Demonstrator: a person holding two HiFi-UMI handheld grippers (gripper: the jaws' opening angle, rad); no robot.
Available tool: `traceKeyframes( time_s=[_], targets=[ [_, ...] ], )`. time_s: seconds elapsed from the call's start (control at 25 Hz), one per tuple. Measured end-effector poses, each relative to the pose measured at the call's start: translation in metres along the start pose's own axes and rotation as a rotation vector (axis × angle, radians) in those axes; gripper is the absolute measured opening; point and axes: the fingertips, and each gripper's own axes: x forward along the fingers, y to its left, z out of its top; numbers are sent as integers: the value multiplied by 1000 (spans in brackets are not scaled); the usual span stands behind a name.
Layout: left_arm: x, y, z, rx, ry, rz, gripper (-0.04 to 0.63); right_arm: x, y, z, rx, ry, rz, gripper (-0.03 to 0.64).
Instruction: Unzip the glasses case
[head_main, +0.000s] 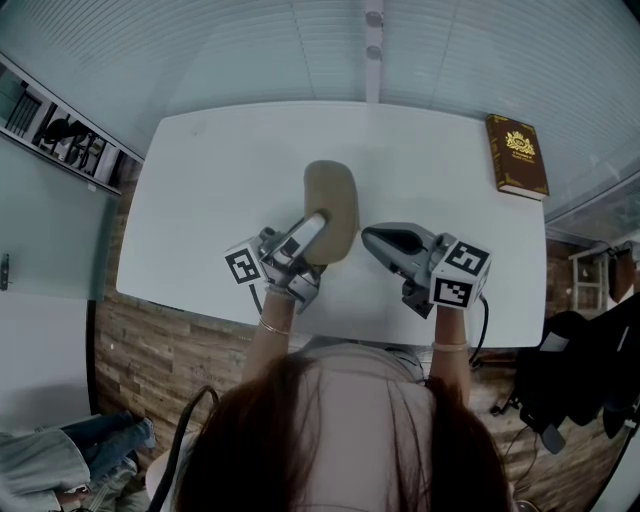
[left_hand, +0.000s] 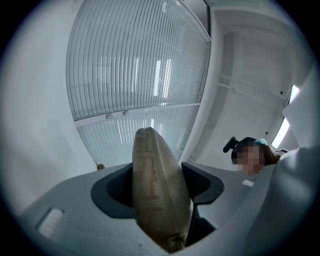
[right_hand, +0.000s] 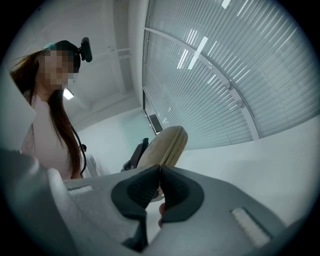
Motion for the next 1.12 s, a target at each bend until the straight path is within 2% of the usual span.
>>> traceKeyframes(
  time_s=[0.24,0.52,1.12],
  targets=[
    [-2,3,5,-15,-27,8,290,3,4,-10,-2,32,6,5],
    [-3,4,5,-19,-30,10,290,4,6,-14,26,21,8,6],
    [-1,3,2,-33,-34,18,290,1,16,-28,37,76,23,6]
  ],
)
